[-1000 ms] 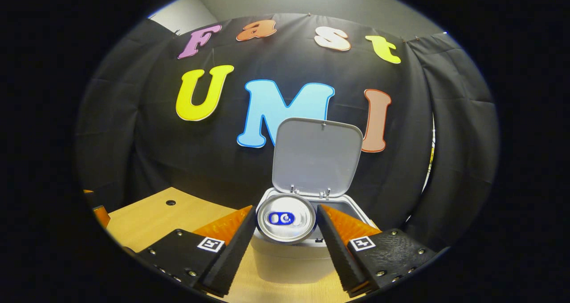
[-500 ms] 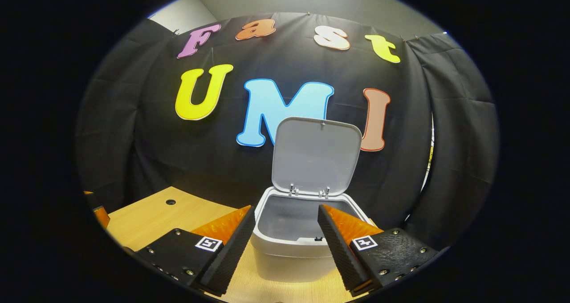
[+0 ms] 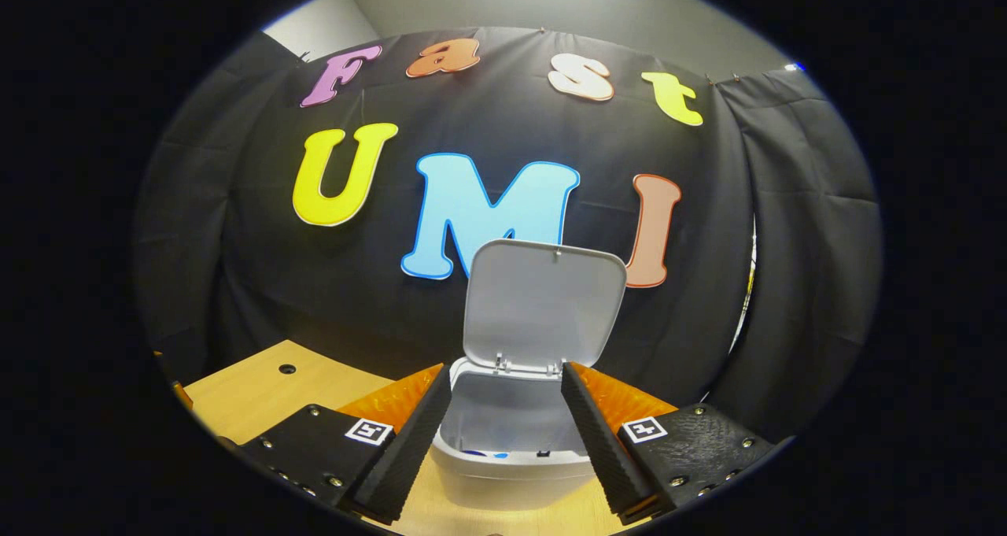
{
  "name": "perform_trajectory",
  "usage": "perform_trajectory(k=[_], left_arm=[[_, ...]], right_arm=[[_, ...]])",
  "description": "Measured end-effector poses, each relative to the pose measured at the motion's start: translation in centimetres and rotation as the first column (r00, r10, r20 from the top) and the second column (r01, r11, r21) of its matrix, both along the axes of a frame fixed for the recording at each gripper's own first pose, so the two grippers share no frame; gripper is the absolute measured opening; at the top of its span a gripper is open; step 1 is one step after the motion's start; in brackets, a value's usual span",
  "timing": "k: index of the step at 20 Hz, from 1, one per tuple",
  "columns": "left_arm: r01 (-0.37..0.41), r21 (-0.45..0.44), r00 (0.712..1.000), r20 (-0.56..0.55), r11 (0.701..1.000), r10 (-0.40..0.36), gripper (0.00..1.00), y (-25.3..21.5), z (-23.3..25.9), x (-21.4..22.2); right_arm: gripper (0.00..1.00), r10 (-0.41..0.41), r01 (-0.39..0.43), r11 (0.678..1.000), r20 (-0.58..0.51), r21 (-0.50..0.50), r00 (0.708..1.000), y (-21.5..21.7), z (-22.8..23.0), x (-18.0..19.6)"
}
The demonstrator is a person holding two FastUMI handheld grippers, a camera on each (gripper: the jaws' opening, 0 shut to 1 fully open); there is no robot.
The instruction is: Press the lid of the desktop garbage bin to open it, pick up the crumpled paper on the desktop and throw it into the bin, then pick up the pop can on the desktop and drop it into the bin, and finally close the garbage bin lid.
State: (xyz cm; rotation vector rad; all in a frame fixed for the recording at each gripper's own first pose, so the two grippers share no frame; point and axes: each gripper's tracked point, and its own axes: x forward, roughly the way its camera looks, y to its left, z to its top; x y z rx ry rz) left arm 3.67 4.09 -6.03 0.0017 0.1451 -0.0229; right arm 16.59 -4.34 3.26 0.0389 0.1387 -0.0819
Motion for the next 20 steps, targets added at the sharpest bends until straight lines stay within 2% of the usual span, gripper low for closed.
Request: perform_trajectory(k=[1,2,7,11,20], left_arm=[[0.019,-0.002,1.000,0.001,1.000,-0.019,0.96,0.0,0.1,0.3],[0.035,0.000,0.999,0.005,0.999,-0.035,0.93,0.0,0.2,0.5],[0.103,-0.005,0.994,0.024,0.995,-0.103,0.93,0.0,1.1,1.8],[0.086,-0.015,0.996,0.034,0.996,-0.085,0.95,0.4,1.3,2.5],[0.064,-0.047,0.998,0.029,0.997,-0.062,0.95,-1.7,0.6,4.6]], right_arm=[[0.90,-0.008,0.008,1.000,0.005,0.000,1.000,-0.3,0.6,0.4],[0.90,-0.021,0.021,1.000,0.009,-0.002,1.000,-0.6,1.2,0.8],[0.90,-0.078,0.078,0.997,0.019,0.000,0.997,-2.3,3.4,3.1],[0.90,-0.101,0.100,0.995,0.037,0.018,0.994,-3.6,5.3,4.9],[0.90,-0.109,0.106,0.993,0.076,0.046,0.991,-5.6,7.7,9.4]])
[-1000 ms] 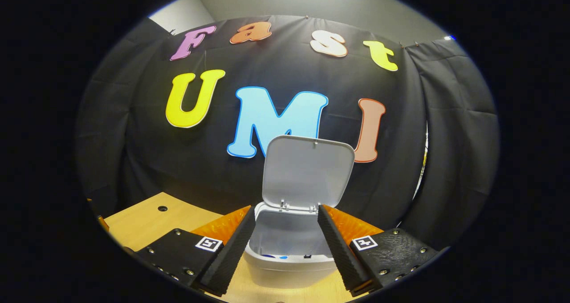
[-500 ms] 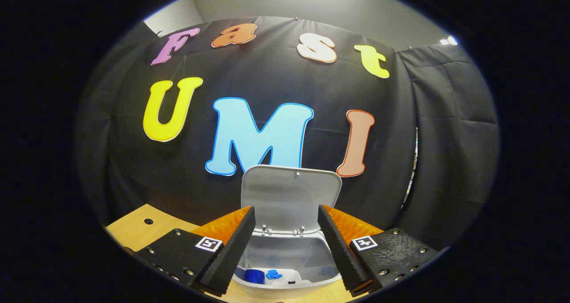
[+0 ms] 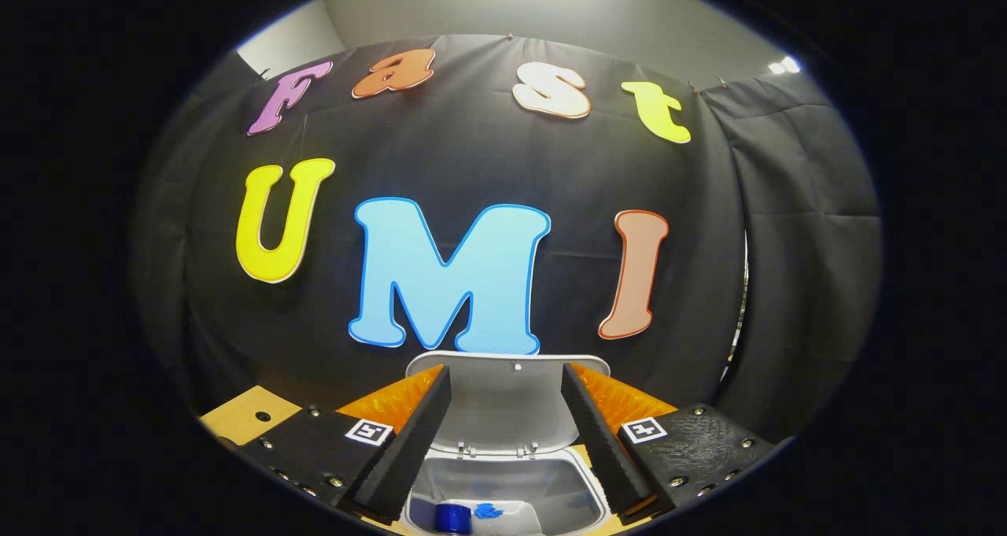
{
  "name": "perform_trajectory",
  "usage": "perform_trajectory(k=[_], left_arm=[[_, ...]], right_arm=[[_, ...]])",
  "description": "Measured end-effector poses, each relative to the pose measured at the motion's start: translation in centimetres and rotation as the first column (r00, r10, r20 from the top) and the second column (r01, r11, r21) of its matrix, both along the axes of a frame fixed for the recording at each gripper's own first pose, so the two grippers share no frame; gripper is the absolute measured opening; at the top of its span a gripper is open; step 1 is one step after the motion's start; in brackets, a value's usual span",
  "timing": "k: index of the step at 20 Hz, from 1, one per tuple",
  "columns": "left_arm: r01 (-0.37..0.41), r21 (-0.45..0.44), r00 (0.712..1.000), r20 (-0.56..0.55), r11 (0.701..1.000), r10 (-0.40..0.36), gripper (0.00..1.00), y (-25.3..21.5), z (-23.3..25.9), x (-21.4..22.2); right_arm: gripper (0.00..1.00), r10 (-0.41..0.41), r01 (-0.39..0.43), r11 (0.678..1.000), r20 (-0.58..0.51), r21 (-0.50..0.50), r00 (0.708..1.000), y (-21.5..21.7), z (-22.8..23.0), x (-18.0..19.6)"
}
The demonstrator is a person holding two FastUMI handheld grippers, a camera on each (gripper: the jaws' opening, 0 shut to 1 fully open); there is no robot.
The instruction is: Press the lid of the desktop garbage bin to open it, pick up the crumpled paper on the desktop and throw it into the bin, then pick up the pop can on the desktop and drop it into the bin, and finally close the garbage bin lid.
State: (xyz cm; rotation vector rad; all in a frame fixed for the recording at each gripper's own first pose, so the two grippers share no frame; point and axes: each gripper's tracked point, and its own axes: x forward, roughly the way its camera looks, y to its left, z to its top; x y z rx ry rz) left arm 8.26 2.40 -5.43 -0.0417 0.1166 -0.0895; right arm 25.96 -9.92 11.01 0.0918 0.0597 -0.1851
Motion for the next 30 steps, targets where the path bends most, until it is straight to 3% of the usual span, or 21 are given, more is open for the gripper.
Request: perform_trajectory(k=[16,24,25,30], left_arm=[[-0.033,0.020,0.999,-0.035,0.999,0.033,0.93,3.2,-0.5,2.0],[-0.060,-0.012,0.997,-0.043,0.998,0.060,0.95,3.6,-1.0,2.1],[-0.060,-0.014,0.997,-0.041,0.998,0.059,0.92,3.6,-1.0,2.2],[-0.060,-0.009,0.998,-0.029,0.998,0.059,0.95,3.2,-0.6,1.9]], right_arm=[[0.90,-0.048,0.046,0.997,0.019,0.062,0.999,-1.7,1.1,5.6],[0.90,-0.025,0.027,0.992,-0.012,0.123,1.000,-1.9,0.2,6.0],[0.90,-0.023,0.024,0.992,-0.014,0.122,1.000,-1.8,0.1,6.0],[0.90,-0.012,0.015,0.995,-0.026,0.101,1.000,-1.7,0.0,4.9]])
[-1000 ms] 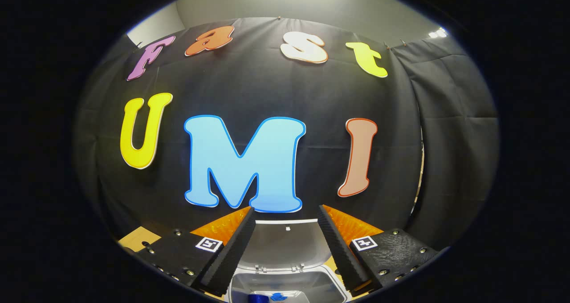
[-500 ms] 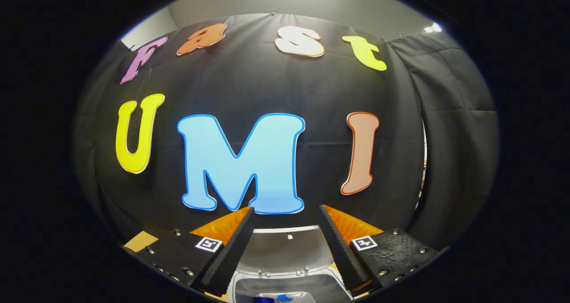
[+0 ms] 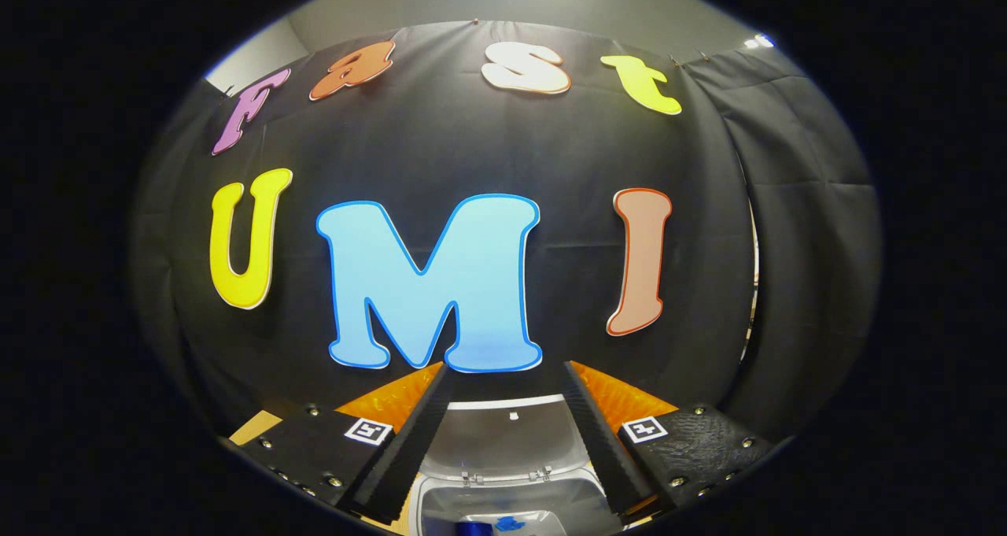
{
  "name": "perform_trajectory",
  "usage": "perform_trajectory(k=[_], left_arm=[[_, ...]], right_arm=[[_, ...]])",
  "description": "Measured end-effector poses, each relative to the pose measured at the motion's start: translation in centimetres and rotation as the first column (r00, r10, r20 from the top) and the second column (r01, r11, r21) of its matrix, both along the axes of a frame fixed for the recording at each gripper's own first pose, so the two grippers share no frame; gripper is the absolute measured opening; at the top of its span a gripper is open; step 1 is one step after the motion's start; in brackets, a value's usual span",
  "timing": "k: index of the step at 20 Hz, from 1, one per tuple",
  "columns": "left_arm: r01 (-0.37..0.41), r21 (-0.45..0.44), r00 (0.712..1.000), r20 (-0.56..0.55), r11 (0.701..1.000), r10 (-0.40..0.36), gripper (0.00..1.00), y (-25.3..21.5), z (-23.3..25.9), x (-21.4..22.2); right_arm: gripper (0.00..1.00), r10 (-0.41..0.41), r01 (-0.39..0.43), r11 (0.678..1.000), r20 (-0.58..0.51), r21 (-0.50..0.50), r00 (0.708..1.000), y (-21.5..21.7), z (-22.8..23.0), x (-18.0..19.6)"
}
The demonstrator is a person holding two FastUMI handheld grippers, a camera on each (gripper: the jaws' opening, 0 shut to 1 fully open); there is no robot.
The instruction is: Press the lid of the desktop garbage bin to open it, pick up the crumpled paper on the desktop and throw it into the bin, then pick up the pop can on the desktop and drop it into the bin, and finally close the garbage bin lid.
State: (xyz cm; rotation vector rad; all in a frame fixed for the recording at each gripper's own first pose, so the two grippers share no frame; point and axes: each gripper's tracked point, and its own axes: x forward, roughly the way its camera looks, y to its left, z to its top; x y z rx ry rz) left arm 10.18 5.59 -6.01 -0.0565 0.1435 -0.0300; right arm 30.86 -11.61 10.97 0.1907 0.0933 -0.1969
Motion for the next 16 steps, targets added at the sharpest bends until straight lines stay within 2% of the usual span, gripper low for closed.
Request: perform_trajectory(k=[8,10,11,13,16], left_arm=[[0.009,0.005,1.000,0.022,1.000,-0.009,0.96,-1.2,-0.1,-1.9],[0.010,0.005,1.000,0.022,1.000,-0.010,0.93,-1.4,-0.1,-2.5],[0.015,0.009,1.000,0.027,1.000,-0.016,0.96,-1.6,0.2,-2.8],[0.016,0.032,0.999,0.038,0.999,-0.017,0.93,-1.5,0.6,-3.1],[0.020,0.037,0.999,0.043,0.999,-0.021,0.96,-1.9,0.7,-3.4]], right_arm=[[0.91,0.018,-0.018,1.000,0.013,-0.005,1.000,0.3,-0.6,-2.8],[0.91,0.025,-0.025,1.000,0.003,-0.002,1.000,0.5,-1.0,-3.6],[0.90,0.028,-0.028,1.000,-0.001,-0.003,1.000,0.6,-1.2,-3.9],[0.91,0.030,-0.030,1.000,-0.004,-0.002,1.000,0.7,-1.4,-4.7],[0.91,0.035,-0.035,0.999,-0.007,-0.003,0.999,0.9,-2.0,-6.0]])
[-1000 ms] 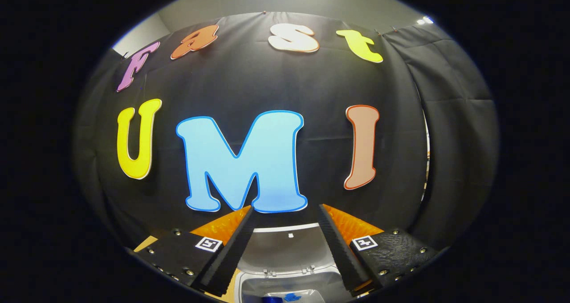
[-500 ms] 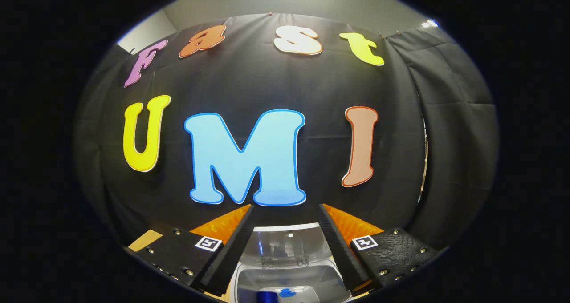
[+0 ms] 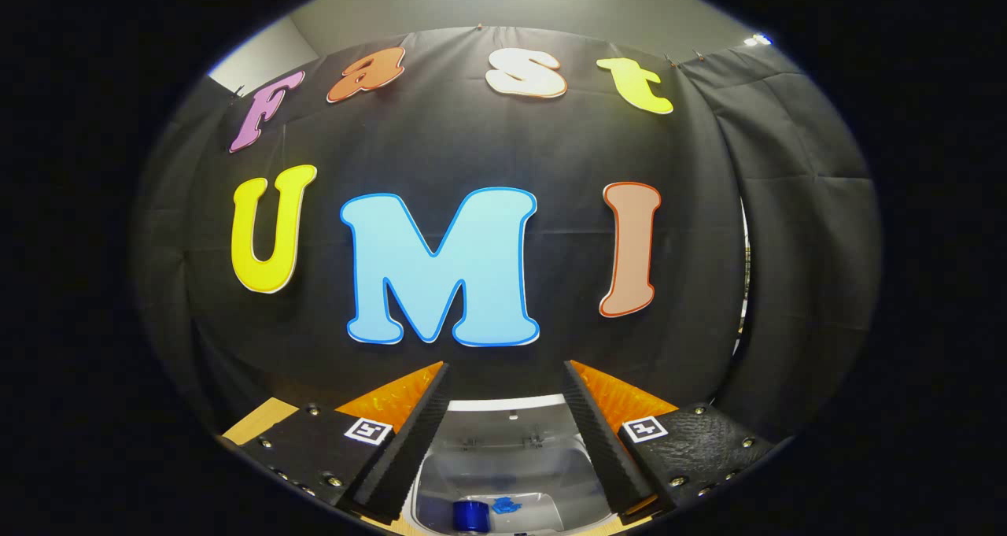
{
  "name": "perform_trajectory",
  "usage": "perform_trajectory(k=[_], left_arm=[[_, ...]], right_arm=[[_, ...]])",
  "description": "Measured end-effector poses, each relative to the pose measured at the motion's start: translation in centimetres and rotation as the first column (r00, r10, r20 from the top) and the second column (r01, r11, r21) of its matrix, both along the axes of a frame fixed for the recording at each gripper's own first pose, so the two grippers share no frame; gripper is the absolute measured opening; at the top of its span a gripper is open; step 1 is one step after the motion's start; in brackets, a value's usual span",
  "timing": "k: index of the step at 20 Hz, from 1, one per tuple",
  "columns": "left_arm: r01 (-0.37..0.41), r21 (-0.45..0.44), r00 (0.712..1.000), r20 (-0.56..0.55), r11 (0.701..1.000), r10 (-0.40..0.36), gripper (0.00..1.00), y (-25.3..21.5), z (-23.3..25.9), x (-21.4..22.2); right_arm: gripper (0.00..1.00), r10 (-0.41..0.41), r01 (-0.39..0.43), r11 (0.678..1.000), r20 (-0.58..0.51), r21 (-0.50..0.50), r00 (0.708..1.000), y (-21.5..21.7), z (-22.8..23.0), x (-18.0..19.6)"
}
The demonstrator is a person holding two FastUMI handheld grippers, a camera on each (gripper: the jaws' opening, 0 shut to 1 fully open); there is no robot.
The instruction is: Press the lid of the desktop garbage bin to open it, pick up the crumpled paper on the desktop and throw it into the bin, then pick up the pop can on the desktop and drop it into the bin, and finally close the garbage bin lid.
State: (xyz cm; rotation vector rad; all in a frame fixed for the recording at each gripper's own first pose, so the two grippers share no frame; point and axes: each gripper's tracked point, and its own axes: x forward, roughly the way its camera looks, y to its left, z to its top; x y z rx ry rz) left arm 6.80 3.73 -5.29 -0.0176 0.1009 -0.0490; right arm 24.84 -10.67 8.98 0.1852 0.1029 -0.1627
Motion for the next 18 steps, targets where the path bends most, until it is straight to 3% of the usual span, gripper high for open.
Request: perform_trajectory(k=[7,9,11,18], left_arm=[[0.024,-0.006,1.000,0.009,1.000,-0.024,0.96,-1.4,0.4,-0.4],[0.029,-0.008,1.000,0.006,1.000,-0.029,0.92,-1.7,0.4,-0.5],[0.027,-0.003,1.000,0.012,1.000,-0.027,0.96,-1.7,0.6,-0.7],[0.006,0.015,1.000,0.008,1.000,-0.006,0.95,-1.1,0.4,-1.1]], right_arm=[[0.91,0.054,-0.053,0.998,-0.062,0.017,0.997,0.9,-2.6,-2.7],[0.90,0.073,-0.070,0.997,-0.095,0.028,0.993,1.1,-3.8,-3.0],[0.91,0.084,-0.080,0.996,-0.131,0.036,0.988,1.4,-5.2,-3.4],[0.91,0.096,-0.091,0.995,-0.200,0.037,0.975,2.4,-9.0,-3.3]])
